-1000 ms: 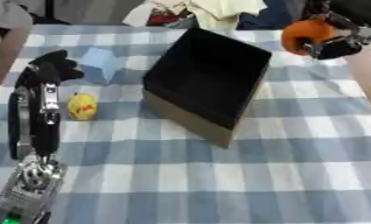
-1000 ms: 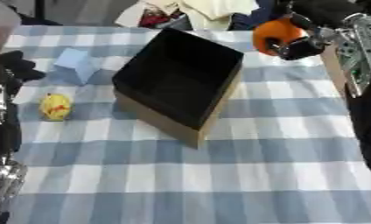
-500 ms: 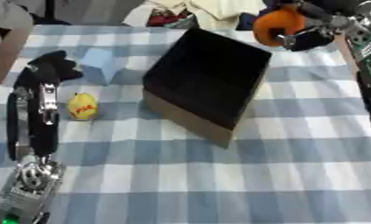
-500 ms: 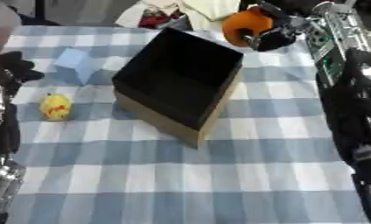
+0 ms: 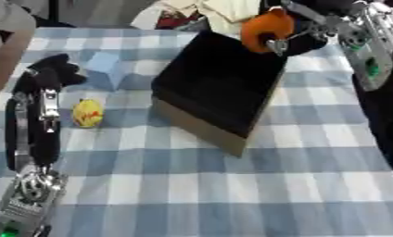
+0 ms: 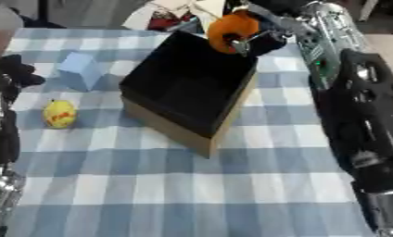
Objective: Pick up objects on the table and place them in the box.
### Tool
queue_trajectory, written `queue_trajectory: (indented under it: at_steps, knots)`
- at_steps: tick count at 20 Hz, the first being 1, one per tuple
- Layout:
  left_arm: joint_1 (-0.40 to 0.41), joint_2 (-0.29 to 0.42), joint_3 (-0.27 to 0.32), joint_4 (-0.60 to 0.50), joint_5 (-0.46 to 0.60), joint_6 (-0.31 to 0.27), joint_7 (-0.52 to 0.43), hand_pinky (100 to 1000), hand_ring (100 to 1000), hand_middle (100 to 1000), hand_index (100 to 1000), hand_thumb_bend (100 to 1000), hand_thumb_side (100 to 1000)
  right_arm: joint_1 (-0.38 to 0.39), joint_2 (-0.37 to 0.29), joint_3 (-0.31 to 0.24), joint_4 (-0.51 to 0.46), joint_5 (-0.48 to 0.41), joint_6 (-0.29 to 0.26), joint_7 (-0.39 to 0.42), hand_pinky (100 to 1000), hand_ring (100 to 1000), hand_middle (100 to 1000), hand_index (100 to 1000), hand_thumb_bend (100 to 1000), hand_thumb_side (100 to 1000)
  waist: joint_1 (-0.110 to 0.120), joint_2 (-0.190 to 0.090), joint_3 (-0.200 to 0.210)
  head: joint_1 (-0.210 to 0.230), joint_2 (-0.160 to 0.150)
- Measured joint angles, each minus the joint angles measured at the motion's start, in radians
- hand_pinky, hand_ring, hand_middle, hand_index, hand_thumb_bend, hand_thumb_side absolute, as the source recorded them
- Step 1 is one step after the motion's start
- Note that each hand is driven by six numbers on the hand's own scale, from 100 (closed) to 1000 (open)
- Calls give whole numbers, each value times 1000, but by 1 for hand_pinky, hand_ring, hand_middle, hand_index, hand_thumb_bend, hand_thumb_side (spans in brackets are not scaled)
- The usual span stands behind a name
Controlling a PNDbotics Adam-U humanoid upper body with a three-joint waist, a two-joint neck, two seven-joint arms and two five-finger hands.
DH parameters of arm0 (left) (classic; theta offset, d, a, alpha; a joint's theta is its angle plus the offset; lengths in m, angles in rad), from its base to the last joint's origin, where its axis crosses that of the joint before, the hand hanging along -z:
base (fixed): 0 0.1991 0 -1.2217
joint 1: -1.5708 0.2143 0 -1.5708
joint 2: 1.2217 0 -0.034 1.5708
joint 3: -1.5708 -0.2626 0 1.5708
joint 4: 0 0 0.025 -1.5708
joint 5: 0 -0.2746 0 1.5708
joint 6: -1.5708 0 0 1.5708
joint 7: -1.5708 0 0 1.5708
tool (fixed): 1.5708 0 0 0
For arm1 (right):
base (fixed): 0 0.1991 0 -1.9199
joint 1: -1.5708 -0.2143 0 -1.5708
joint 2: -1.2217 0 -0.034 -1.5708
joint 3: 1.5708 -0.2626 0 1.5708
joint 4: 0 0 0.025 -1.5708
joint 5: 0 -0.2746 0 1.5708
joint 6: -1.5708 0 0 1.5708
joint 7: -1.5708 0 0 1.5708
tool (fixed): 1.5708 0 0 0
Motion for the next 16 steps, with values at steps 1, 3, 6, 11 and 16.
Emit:
queue_trajectory:
  at_steps: [1, 3, 6, 11, 16]
  knots:
    - [0, 0, 0, 0, 0, 0, 0, 663, 571, 576, 743, 100, 790, 0, 7, 4, 0, -3, -2, 7, 792, 830, 641, 626, 100, 164, 0, 0, 0, 0, 0]
    - [0, 0, 0, 0, 0, 0, 0, 663, 571, 576, 742, 100, 790, 0, 19, 11, 0, -9, -7, 17, 794, 832, 639, 627, 100, 166, 0, 0, 1, -1, 0]
    - [-3, 0, 0, 0, 0, 0, 0, 663, 571, 576, 742, 100, 790, 0, 35, 24, 1, -26, -18, 32, 798, 836, 637, 630, 100, 170, 0, 0, 1, -3, 0]
    - [-6, 0, 0, 0, 0, 1, -2, 663, 571, 577, 742, 100, 790, 2, 54, 38, 9, -46, -26, 57, 805, 842, 637, 636, 100, 177, 0, 0, 4, -5, -1]
    - [-7, -1, 0, 0, 0, 1, -2, 663, 571, 577, 742, 100, 791, 14, 71, 55, 27, -52, -29, 85, 830, 868, 676, 670, 100, 189, 0, 2, 11, -5, -1]
